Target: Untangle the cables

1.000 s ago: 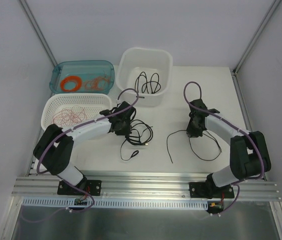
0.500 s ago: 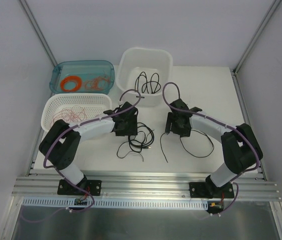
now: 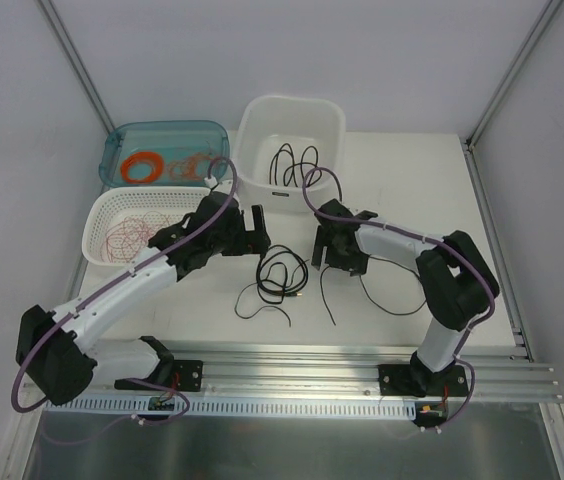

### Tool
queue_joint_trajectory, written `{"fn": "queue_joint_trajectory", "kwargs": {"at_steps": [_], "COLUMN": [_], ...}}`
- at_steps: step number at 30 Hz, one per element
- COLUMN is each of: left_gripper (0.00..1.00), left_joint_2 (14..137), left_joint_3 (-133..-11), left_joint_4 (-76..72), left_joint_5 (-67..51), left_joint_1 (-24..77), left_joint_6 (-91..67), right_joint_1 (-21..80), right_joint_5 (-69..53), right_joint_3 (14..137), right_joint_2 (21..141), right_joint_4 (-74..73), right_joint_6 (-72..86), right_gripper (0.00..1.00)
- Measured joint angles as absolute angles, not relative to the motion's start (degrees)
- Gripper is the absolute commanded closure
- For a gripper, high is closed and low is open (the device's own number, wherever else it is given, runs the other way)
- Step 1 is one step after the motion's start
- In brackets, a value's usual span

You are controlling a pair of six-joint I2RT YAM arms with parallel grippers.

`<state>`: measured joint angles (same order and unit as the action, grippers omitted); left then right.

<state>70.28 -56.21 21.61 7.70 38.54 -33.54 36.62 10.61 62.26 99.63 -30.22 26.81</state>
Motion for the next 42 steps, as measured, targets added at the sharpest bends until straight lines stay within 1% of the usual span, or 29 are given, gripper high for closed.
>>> {"fn": "queue_joint_trajectory", "kwargs": {"at_steps": [5,9,12,18,20,24,26,27,34,42], "left_gripper": [0.01,0.01,0.01,0.01,0.01,0.01,0.01,0.01,0.01,0.01], "left_joint_2": [64.31,60.55,59.18,58.28,58.22,58.22,58.15,58.13,57.25,56.90], "left_joint_3": [-54.98,-53.76,-53.19,-50.35,-48.88,-47.70,-47.70,-47.70,-47.66,-47.27], "left_joint_4": [22.96,23.33,23.31,22.96,22.65,22.81,22.33,22.13,21.69,21.67], "left_joint_5": [9.13,11.64,14.11,17.56,18.02,18.09,18.13,18.13,18.22,18.31], "left_joint_1": [36.62,34.96,34.04,33.63,33.63,33.63,33.63,33.63,33.63,33.63], "left_joint_6": [-30.28,-26.55,-23.86,-19.97,-19.79,-19.40,-18.98,-18.81,-18.39,-18.00], "right_joint_1": [37.56,38.02,38.20,38.61,38.61,38.50,38.50,38.48,37.65,33.50], "right_joint_5": [13.91,14.90,15.66,21.58,24.03,27.62,28.56,29.04,29.63,24.95], "right_joint_3": [64.79,65.58,65.58,66.37,66.72,67.20,67.57,67.85,69.14,66.74], "right_joint_2": [102.80,103.37,103.37,103.35,103.35,103.44,103.72,103.94,105.16,103.22], "right_joint_4": [-32.29,-33.17,-33.43,-37.30,-39.51,-43.90,-45.34,-46.02,-48.21,-44.91], "right_joint_6": [29.26,30.55,31.70,33.04,33.17,33.65,33.89,33.98,34.48,33.34], "right_gripper": [0.12,0.18,0.19,0.11,0.05,0.00,0.00,0.03,0.03,0.03]}}
